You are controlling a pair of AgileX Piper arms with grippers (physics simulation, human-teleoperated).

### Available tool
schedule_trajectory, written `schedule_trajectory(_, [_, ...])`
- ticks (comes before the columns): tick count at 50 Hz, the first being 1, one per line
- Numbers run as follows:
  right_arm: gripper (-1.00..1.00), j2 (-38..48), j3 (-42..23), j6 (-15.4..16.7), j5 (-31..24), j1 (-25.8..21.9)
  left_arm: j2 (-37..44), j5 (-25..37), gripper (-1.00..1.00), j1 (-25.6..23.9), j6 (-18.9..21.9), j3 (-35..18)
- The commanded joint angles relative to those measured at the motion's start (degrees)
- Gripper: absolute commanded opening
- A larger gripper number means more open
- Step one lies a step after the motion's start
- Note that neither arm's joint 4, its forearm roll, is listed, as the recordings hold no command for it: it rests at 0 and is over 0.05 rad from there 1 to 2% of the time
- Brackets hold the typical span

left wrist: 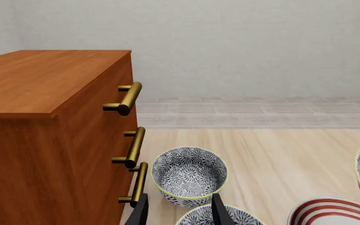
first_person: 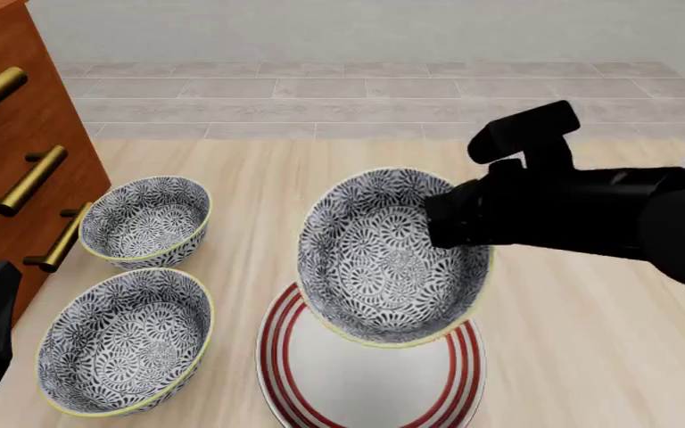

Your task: Pick up the bowl and put it in the front on the plate.

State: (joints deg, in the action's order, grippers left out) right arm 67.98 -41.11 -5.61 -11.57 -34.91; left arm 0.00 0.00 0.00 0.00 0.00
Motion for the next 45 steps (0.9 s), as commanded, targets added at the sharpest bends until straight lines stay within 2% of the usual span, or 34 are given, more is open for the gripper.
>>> schedule_trajectory(1, [-1.00,0.67,3.91,-3.20,3.74,-0.94,0.00,0.00,1.00,0.00,0.00,0.00])
schedule_trajectory(20, [-1.00,3.02,7.94,-7.03,9.69,-1.78,0.00,0.00,1.00,0.00,0.00,0.00])
schedule_trajectory(45, [-1.00,7.11,10.82,-9.84,15.79,-2.81,0.00,0.00,1.00,0.00,0.00,0.00])
